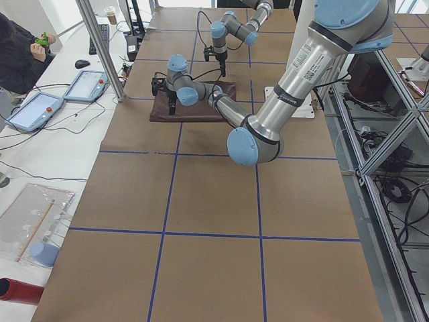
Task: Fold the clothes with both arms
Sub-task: 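Move both grippers to the shirt's sides nearest the robot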
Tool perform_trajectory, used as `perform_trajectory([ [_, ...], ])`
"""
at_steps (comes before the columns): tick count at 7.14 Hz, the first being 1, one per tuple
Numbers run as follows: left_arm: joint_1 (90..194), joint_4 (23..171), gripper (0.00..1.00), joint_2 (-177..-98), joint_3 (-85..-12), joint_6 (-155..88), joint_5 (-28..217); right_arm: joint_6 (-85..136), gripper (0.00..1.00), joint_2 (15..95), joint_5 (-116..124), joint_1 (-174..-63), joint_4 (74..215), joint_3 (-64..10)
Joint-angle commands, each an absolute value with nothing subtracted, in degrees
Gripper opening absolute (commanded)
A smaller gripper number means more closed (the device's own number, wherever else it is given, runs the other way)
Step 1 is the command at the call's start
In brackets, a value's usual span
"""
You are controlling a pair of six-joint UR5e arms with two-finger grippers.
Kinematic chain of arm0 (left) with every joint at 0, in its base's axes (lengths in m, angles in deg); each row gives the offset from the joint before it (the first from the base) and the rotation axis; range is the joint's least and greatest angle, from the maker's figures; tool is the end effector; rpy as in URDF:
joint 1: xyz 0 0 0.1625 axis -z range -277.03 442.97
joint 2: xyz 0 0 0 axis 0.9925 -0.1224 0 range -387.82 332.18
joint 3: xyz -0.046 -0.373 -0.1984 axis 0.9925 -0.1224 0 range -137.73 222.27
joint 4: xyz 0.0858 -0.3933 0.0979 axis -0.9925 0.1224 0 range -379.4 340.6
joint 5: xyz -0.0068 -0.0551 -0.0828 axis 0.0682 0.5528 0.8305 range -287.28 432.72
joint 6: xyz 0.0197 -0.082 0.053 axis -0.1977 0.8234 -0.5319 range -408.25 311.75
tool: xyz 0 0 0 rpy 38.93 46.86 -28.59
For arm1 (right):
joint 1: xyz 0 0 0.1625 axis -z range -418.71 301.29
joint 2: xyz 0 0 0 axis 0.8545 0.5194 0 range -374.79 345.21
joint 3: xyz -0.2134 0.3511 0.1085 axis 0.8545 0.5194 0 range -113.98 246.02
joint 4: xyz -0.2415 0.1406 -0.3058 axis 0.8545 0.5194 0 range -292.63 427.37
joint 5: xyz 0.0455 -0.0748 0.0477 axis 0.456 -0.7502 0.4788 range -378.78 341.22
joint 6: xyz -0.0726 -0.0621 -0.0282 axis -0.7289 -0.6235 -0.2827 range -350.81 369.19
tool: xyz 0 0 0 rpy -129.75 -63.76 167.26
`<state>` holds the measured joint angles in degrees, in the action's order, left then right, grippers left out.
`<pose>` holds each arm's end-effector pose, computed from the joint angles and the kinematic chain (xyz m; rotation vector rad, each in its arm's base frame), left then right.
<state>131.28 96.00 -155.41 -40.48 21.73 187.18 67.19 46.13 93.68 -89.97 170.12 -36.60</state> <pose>0.4160 -0.6054 0.2698 0.2132 1.0133 -0.2413 -0.4901 -0.4089 0.3053 -0.0652 -0.6260 -0.1115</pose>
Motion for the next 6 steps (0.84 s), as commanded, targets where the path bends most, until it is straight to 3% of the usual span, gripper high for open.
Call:
perform_trajectory([
  [1,130.4,96.2,1.00,-155.3,-41.1,23.0,187.2,68.3,1.00,43.9,92.8,-92.3,161.1,-36.9],
  [2,128.8,96.3,1.00,-154.1,-43.2,29.1,187.5,71.7,1.00,44.4,93.7,-93.2,155.0,-37.5],
  [4,122.7,95.4,1.00,-142.4,-60.6,43.6,186.9,77.9,1.00,45.6,94.7,-93.2,149.1,-39.3],
  [6,110.5,91.0,0.99,-140.4,-64.0,60.1,176.9,82.2,1.00,48.3,94.7,-93.2,146.5,-42.2],
])
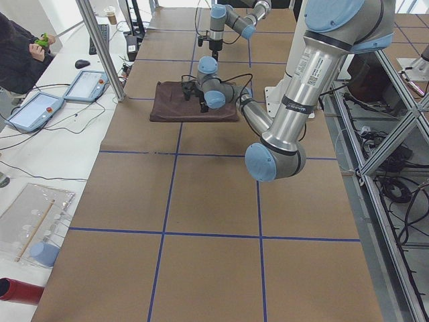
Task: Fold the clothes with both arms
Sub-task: 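Move both grippers to the shirt's sides nearest the robot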
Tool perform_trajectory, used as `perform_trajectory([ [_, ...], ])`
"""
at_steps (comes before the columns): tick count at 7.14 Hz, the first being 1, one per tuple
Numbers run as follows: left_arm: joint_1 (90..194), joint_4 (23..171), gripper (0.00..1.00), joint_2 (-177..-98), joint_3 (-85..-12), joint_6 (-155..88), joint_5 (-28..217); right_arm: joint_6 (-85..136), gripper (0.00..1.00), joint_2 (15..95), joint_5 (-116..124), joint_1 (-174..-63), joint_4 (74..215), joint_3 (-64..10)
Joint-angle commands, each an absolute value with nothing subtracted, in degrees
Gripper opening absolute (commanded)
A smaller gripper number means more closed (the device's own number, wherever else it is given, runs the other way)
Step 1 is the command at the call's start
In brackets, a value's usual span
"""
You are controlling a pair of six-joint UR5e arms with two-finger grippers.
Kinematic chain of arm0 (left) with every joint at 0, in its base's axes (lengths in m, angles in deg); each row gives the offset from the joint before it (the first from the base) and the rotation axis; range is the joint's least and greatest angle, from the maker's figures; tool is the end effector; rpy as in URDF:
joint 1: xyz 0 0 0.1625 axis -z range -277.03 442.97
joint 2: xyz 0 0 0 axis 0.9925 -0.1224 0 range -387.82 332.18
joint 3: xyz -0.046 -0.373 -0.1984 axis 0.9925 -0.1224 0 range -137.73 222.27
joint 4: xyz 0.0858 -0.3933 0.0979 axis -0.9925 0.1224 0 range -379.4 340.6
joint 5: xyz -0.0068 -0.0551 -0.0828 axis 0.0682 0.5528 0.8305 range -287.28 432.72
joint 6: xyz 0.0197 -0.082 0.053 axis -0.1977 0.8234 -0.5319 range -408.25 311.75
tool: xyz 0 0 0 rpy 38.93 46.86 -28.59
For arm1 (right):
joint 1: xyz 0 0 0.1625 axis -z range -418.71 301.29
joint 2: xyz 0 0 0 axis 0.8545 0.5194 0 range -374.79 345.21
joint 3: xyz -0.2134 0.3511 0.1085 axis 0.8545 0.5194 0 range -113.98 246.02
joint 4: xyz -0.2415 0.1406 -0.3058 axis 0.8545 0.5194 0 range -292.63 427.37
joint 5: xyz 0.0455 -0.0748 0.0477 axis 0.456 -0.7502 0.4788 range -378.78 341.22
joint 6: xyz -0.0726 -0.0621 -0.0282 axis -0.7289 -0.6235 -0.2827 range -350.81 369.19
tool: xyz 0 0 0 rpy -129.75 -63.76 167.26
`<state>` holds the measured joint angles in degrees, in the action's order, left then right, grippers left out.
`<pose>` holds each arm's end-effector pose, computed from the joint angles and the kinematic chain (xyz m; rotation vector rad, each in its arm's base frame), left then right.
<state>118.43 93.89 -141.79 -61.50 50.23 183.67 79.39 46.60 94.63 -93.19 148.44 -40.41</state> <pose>0.4422 -0.4349 0.2686 -0.0762 1.1115 -0.4924 -0.4524 -0.4244 0.2312 0.0871 -0.9970 0.0421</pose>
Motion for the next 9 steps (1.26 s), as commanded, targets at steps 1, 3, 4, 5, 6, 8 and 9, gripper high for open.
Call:
perform_trajectory([
  [1,105.1,85.9,0.99,-142.1,-63.7,64.0,171.0,82.7,1.00,48.9,94.7,-93.2,145.4,-42.3],
  [3,100.9,83.1,0.96,-142.3,-63.7,68.9,167.1,82.8,1.00,49.5,94.6,-93.0,145.3,-42.0],
  [4,99.8,82.6,0.93,-142.2,-63.4,69.2,167.1,82.8,1.00,49.4,94.5,-92.9,145.3,-41.9],
  [5,99.9,82.6,0.91,-142.0,-63.2,69.2,167.0,82.8,1.00,49.4,94.5,-93.0,145.3,-42.0],
  [6,99.9,82.0,0.89,-141.7,-63.3,69.2,167.0,82.8,1.00,49.4,94.5,-93.0,145.3,-42.0],
  [8,99.9,80.3,0.76,-141.8,-63.3,69.2,167.0,82.8,1.00,49.4,94.5,-93.0,145.3,-42.0],
  [9,99.9,80.3,0.69,-141.8,-63.1,69.2,167.0,82.8,1.00,49.4,94.6,-93.0,145.3,-42.0],
])
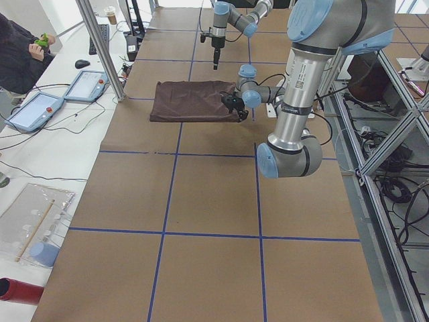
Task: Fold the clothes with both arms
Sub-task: 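Move both grippers to the shirt's sides nearest the robot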
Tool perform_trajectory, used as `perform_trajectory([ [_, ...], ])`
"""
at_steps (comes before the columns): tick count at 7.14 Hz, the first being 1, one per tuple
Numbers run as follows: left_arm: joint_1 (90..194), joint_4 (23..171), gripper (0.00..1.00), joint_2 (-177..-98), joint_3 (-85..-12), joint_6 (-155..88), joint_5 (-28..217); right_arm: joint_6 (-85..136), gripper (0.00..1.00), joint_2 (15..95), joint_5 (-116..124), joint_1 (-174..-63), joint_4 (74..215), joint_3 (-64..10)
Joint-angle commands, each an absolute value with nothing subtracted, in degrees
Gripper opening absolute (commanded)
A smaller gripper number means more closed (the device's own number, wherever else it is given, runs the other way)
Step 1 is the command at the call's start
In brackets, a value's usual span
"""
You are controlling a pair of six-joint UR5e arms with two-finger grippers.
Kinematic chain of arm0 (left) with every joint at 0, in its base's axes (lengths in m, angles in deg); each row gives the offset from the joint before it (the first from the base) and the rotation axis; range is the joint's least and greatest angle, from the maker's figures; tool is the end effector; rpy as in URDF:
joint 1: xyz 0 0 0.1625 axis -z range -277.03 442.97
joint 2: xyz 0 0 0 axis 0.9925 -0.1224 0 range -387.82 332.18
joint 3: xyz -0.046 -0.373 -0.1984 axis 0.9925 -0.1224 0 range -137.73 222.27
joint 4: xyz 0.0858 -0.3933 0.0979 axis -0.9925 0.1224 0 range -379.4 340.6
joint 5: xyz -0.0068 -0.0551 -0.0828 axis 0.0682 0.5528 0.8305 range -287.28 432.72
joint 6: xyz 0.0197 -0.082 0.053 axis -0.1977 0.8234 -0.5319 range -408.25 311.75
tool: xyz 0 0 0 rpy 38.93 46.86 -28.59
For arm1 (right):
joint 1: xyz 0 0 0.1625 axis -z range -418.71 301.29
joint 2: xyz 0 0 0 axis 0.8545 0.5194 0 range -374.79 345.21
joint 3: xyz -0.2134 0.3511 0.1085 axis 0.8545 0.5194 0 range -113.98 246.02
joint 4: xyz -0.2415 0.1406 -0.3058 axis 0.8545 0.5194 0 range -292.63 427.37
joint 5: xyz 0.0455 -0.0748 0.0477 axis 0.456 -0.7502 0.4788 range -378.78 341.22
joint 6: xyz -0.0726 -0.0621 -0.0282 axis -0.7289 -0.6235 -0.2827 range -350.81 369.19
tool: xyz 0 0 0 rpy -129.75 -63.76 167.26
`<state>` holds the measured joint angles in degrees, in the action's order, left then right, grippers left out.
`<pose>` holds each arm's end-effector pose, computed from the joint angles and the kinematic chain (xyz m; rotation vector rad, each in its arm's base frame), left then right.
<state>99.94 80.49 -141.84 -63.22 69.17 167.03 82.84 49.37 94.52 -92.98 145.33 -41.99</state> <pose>0.5523 -0.3001 0.2901 -0.1518 0.8704 -0.6925 -0.4427 -0.4153 0.2420 0.0730 -1.0276 0.0863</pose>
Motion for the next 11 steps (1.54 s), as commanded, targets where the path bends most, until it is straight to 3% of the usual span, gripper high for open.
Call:
perform_trajectory([
  [1,100.0,80.3,0.54,-141.8,-63.2,69.2,167.0,82.8,1.00,49.4,94.6,-93.1,145.3,-42.1],
  [3,99.9,80.3,0.13,-141.7,-63.2,69.1,167.0,82.8,1.00,49.4,94.6,-93.2,145.3,-42.2],
  [4,100.0,80.3,0.00,-141.7,-63.2,69.0,167.0,82.8,1.00,49.4,94.6,-93.1,145.3,-42.3],
  [8,100.6,79.1,0.00,-141.6,-67.1,66.2,167.2,83.3,1.00,50.2,94.6,-93.1,145.4,-42.1],
  [11,102.0,78.2,0.00,-141.6,-68.2,57.0,167.2,100.7,1.00,51.8,89.4,-86.7,145.4,-42.3],
])
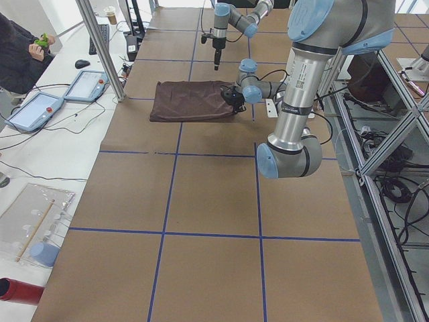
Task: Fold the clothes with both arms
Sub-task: 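Move both grippers to the shirt's sides nearest the robot, then grasp the shirt edge nearest the robot with both grippers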
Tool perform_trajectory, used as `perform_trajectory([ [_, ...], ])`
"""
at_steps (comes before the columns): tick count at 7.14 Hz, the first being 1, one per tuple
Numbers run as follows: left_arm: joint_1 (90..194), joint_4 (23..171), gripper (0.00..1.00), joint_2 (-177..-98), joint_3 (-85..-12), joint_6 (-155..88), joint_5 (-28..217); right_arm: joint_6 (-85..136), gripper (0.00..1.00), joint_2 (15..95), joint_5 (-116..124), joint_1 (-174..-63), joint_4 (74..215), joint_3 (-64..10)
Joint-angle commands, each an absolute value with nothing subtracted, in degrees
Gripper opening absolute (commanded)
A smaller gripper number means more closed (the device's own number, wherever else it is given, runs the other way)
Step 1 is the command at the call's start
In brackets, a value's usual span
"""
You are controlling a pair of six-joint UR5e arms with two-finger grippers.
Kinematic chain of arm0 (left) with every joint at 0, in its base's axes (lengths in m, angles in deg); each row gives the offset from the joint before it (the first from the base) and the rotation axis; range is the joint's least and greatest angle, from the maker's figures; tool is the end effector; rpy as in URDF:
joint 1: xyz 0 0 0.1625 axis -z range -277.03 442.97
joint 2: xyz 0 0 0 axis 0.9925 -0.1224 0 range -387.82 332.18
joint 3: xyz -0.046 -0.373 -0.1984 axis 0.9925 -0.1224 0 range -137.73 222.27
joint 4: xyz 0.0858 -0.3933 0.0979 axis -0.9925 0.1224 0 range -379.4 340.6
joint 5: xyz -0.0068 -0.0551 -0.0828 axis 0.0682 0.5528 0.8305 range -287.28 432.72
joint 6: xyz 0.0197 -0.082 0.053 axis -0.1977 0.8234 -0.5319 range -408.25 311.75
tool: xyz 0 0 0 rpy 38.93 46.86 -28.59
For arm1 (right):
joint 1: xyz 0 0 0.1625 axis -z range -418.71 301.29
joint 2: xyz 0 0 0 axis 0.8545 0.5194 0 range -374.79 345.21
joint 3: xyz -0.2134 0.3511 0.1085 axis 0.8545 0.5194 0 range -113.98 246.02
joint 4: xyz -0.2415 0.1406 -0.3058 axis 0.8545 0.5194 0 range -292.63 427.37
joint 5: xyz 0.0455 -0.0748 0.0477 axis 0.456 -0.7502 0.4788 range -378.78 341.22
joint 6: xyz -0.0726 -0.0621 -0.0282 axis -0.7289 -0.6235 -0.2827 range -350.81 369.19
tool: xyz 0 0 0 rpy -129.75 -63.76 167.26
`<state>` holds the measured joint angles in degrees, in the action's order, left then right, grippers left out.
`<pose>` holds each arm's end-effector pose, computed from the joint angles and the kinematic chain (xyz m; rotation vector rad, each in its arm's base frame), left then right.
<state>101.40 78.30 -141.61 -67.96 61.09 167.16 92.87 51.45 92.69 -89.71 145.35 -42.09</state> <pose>0.5230 -0.3067 0.2621 -0.0804 0.9153 -0.5779 -0.4618 -0.3904 0.2638 -0.0312 -0.9921 0.2187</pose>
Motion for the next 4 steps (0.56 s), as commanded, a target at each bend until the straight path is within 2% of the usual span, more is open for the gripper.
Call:
perform_trajectory([
  [1,102.3,78.2,0.00,-141.6,-68.1,55.0,167.2,105.5,1.00,51.7,83.8,-82.8,146.0,-42.2],
  [4,102.5,78.2,0.00,-141.9,-68.6,53.7,167.6,110.4,1.00,51.4,80.0,-78.2,151.8,-42.0],
])
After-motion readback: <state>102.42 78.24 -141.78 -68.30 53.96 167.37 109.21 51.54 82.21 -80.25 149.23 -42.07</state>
